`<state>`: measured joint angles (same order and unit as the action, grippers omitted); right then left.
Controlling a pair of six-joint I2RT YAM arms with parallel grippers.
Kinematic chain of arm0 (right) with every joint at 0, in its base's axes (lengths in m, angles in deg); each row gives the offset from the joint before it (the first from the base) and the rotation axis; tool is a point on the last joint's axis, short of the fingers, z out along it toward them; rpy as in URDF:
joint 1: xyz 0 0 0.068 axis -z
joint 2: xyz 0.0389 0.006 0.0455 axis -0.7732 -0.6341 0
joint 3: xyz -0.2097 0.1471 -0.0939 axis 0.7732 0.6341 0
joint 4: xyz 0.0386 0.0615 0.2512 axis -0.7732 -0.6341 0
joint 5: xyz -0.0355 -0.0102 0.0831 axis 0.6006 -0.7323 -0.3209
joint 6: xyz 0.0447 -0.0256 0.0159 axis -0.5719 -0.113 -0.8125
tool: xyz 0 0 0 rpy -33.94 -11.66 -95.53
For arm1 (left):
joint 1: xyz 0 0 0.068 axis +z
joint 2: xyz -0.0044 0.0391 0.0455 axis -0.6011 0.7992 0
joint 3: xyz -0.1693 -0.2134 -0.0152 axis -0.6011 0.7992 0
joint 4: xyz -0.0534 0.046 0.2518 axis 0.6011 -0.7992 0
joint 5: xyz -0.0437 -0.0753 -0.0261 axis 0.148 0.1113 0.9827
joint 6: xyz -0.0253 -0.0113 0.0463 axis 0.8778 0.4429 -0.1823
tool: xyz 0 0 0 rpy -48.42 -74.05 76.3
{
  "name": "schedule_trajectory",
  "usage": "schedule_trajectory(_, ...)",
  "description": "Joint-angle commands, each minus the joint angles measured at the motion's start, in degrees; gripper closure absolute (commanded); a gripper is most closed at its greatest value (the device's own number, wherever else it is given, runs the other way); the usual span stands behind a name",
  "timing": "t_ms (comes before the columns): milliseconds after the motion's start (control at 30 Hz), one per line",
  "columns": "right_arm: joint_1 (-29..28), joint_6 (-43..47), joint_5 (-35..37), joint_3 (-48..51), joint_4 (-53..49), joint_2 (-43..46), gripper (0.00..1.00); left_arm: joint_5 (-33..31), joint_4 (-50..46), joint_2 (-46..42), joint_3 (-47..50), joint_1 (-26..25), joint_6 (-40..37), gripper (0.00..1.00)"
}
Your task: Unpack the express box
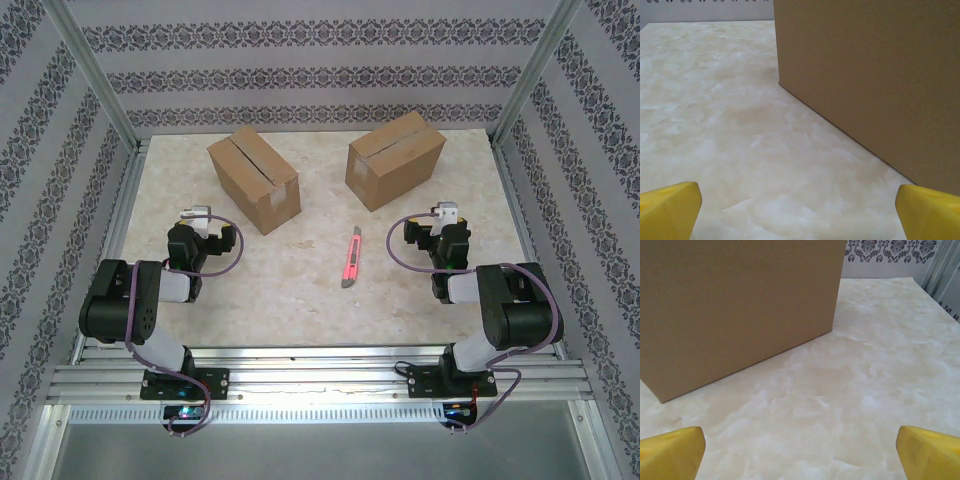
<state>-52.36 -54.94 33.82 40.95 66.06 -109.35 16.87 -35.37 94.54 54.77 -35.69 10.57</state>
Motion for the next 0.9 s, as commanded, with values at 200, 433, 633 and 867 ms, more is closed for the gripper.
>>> schedule_trajectory(200,0.0,0.4,-1.2,0.4,0.5,0.4,0.02,0.3,-0.3,-0.1,-0.7,0.6,-0.5,0.00)
schedule_trajectory(433,0.0,0.4,-0.9,0.4,0.6,0.4,0.02,0.3,-0.3,-0.1,-0.7,0.6,-0.5,0.00)
schedule_trajectory(633,-0.5,0.8,0.2,0.4,1.2,0.5,0.02,0.3,-0.3,-0.1,-0.7,0.6,-0.5,0.00)
schedule_trajectory(867,-0.7,0.8,0.8,0.4,1.4,0.4,0.02,0.5,-0.3,0.0,-0.7,0.6,-0.4,0.00)
